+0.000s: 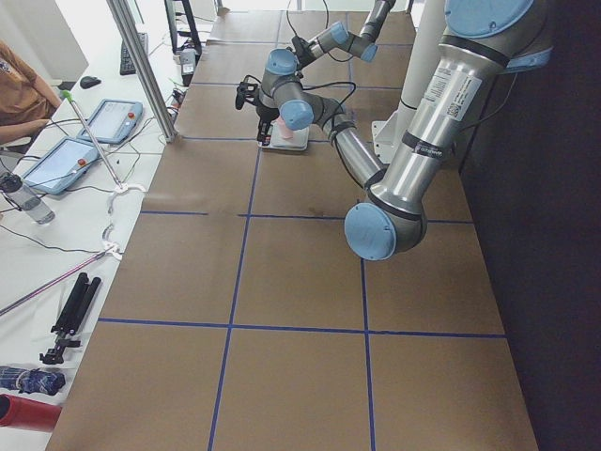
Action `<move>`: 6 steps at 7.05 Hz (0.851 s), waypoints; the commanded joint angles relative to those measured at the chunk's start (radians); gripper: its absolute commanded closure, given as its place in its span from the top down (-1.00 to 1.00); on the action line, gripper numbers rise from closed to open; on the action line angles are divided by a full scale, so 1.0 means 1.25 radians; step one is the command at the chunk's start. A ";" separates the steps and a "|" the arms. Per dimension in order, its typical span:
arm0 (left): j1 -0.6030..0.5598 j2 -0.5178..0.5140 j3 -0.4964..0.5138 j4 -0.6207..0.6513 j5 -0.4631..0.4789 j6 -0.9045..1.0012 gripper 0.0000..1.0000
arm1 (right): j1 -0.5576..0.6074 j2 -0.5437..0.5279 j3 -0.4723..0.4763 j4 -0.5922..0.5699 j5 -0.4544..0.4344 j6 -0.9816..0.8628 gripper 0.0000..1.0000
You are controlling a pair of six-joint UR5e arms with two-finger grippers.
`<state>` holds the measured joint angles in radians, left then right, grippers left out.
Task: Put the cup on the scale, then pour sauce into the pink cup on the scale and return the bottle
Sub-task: 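Turn the bottle upright and move it back away from the scale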
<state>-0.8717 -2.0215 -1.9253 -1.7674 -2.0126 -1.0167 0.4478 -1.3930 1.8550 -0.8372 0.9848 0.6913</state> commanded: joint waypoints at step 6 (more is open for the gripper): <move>0.000 -0.001 -0.002 0.001 0.000 0.000 0.01 | 0.009 -0.072 -0.185 0.262 -0.106 0.252 -1.00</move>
<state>-0.8720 -2.0234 -1.9296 -1.7644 -2.0132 -1.0182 0.4644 -1.4899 1.7400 -0.6525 0.9199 0.9844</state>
